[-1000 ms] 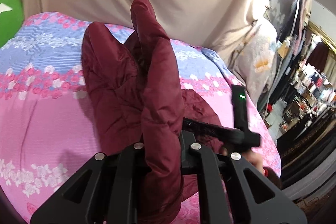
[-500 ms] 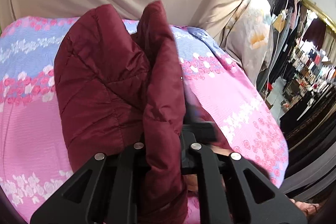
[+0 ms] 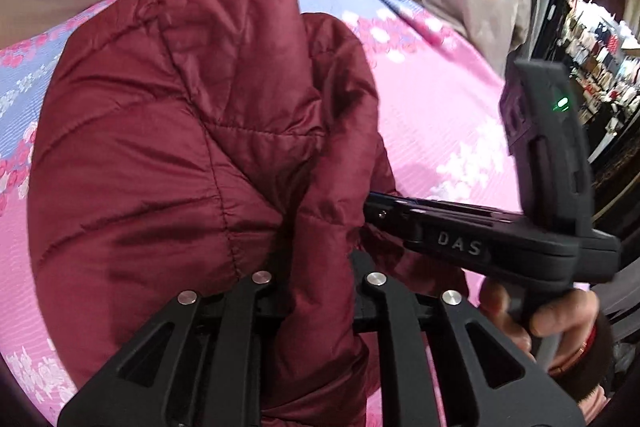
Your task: Fold large clothes
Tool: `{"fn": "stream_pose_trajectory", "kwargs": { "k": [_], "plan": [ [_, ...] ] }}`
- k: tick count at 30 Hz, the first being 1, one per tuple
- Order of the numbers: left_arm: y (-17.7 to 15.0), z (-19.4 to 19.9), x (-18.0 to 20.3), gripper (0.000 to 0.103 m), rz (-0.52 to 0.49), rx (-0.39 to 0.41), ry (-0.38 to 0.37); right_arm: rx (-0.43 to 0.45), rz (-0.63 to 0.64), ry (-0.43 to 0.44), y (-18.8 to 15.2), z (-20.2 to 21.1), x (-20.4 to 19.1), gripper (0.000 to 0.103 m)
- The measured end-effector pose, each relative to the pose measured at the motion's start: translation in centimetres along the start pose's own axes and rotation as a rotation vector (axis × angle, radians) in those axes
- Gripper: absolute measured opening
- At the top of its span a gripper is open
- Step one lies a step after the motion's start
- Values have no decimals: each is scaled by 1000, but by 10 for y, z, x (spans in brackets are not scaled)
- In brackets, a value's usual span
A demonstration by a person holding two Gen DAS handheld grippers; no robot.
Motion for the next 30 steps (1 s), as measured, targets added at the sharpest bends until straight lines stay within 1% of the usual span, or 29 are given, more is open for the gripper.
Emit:
{"fn": "stream_pose_trajectory", "kwargs": {
  "k": [1, 2, 4, 5, 7, 8, 10, 11, 12, 13, 14, 15, 16, 17, 18, 19, 20, 21, 22, 23, 24, 27, 28, 29, 30],
  "plan": [
    [0, -5, 1, 14, 0, -4, 9, 1, -3, 3, -4, 5, -2, 8],
    [1, -8, 2, 15, 2, -8, 16, 9, -6, 1, -17, 16, 0, 8],
    [3, -14, 5, 15, -13, -15, 46, 60, -25, -5, -15, 34, 7, 9],
    [3, -16, 6, 16, -22, -13, 61, 83, -28, -12, -30, 34, 1, 12],
    [4, -22, 8, 16, -42, -4, 100, 140, -14, -50, -33, 55, 0, 20],
    [4, -26, 10, 16, -52, 4, 126, 152, -6, -61, -33, 61, -2, 22],
    [3, -29, 14, 17, -66, 22, 163, 177, 19, -63, -36, 74, -11, 24],
    [2, -27, 16, 19, -69, 33, 170, 189, 28, -60, -36, 77, -14, 26],
    [2, -22, 17, 25, -69, 39, 161, 200, 35, -59, -35, 79, -16, 27],
    [0, -10, 19, 39, -63, 49, 118, 204, 42, -61, -40, 80, -15, 29],
    [-4, 3, 19, 45, -54, 59, 78, 209, 55, -67, -43, 83, -17, 32],
    [-5, 18, 22, 60, -43, 83, 42, 214, 70, -72, -48, 88, -16, 34],
    [-9, 45, 21, 73, -31, 139, 1, 219, 87, -73, -50, 94, -12, 40],
    [-16, 73, 17, 80, -22, 206, -25, 229, 107, -76, -54, 100, -15, 48],
    [-21, 88, 14, 90, -18, 244, -30, 238, 124, -75, -59, 108, -20, 52],
    [-29, 114, 6, 91, -4, 305, -28, 251, 154, -68, -64, 112, -30, 59],
    [-37, 134, -4, 92, 18, 348, -21, 258, 177, -61, -68, 112, -38, 64],
    [-42, 145, -14, 92, 41, 367, -12, 266, 216, -51, -74, 114, -51, 67],
    [-51, 157, -31, 92, 88, 385, 12, 267, 244, -43, -78, 116, -58, 72],
    [-56, 160, -42, 92, 122, 382, 32, 266, 271, -35, -83, 115, -69, 76],
    [-60, 158, -54, 92, 162, 363, 55, 259, 292, -29, -87, 110, -78, 77],
    [-71, 140, -83, 92, 260, 304, 80, 219, 349, -28, -99, 85, -100, 77],
    [-76, 129, -91, 92, 294, 271, 74, 204, 367, -49, -102, 74, -106, 77],
    [-81, 118, -95, 91, 316, 240, 64, 196, 378, -79, -103, 65, -108, 75],
    [-82, 105, -95, 89, 333, 210, 60, 197, 382, -122, -103, 57, -107, 70]
  ]
}}
Point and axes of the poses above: each gripper's, at about its wrist camera, not at the fingertips, and z roughly against the way its jaws point, x to its right, y to its top, the point moved 7 cm from there along -z, roughly the way its jaws point, and after that the axes turned 15 degrees about -x, right-handed, at the moved point
